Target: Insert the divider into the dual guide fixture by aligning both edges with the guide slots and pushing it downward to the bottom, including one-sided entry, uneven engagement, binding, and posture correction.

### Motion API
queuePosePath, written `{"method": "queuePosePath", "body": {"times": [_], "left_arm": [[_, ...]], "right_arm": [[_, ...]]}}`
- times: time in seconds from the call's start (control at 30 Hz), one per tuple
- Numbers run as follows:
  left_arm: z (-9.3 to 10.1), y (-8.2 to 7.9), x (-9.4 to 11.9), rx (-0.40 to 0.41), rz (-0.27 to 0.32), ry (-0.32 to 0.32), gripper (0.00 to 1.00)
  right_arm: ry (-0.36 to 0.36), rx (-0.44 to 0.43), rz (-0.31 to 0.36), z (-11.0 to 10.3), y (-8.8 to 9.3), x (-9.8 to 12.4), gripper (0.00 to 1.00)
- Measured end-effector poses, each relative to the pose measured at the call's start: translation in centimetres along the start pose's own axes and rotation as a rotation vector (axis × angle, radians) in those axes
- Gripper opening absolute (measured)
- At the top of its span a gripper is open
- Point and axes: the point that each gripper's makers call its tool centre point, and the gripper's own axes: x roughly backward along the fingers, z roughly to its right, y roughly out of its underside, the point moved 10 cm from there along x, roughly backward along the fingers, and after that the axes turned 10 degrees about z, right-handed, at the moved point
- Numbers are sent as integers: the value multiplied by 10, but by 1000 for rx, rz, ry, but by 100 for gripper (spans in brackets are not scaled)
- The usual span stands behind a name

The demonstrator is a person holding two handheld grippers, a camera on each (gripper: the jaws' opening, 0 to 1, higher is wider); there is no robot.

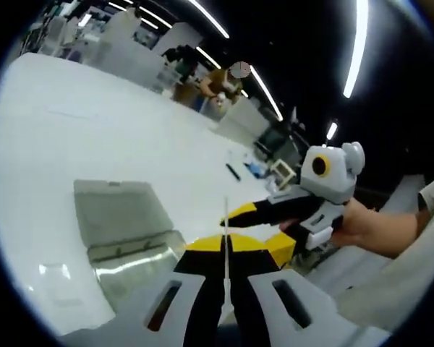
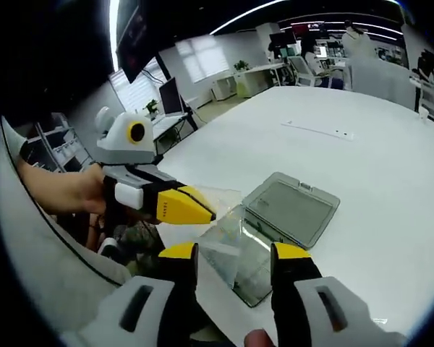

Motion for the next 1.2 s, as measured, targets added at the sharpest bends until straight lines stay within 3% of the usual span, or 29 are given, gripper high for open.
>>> {"method": "queuePosePath", "body": {"times": [0.3, 0.77, 1.2], "left_arm": [[3, -6, 1, 1, -22, 58, 0], [9, -11, -4, 22, -40, 118, 0], [10, -11, -9, 56, -48, 144, 0]], "right_arm": [[-81, -40, -7, 6, 5, 4, 34], [-234, -131, 52, 0, 4, 7, 31], [-276, -164, 65, -6, 6, 4, 27]]}}
